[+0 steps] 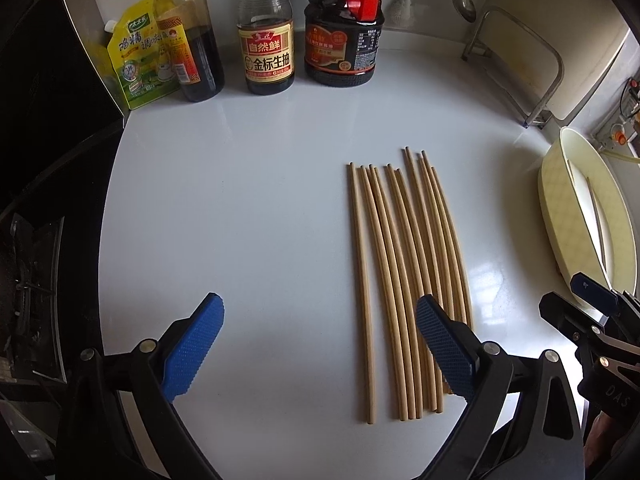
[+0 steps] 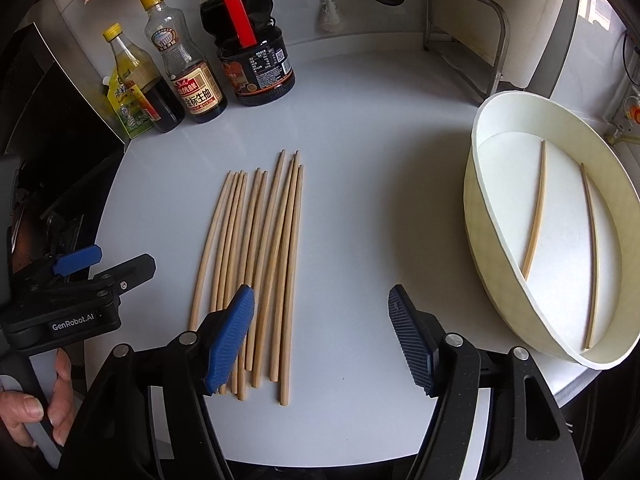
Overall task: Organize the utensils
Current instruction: 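Move both open tools back over the remaining chopstick row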
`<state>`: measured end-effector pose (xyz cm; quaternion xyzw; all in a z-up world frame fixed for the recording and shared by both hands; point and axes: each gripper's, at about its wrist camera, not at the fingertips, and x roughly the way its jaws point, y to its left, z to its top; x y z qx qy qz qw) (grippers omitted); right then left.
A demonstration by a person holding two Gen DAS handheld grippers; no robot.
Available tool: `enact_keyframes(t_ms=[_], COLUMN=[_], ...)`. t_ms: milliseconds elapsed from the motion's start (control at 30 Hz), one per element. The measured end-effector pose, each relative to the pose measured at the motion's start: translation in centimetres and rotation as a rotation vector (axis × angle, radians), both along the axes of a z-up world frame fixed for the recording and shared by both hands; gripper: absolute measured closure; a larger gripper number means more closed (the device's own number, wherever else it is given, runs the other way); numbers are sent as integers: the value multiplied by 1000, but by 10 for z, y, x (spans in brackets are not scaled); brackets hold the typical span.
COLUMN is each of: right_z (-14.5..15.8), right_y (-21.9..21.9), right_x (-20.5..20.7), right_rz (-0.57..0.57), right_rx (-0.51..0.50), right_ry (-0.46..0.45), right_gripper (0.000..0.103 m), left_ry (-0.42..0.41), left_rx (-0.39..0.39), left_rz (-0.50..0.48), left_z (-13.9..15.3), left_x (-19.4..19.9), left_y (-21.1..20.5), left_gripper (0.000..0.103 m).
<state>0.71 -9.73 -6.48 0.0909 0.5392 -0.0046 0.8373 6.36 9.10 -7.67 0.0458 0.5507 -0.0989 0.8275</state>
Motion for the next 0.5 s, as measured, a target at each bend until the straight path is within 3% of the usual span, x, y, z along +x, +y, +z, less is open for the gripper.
enact_keyframes(t_ms=[500], right_z=[-52], right_y=[6], right_x=[17], right_rz=[-25], right_rx=[1], right_ry=[67], right_gripper=[36], left_ry=[45], left_rx=[36], left_rz=[-18], left_z=[-43], left_x=[13], left_y=[-1], left_gripper=[8])
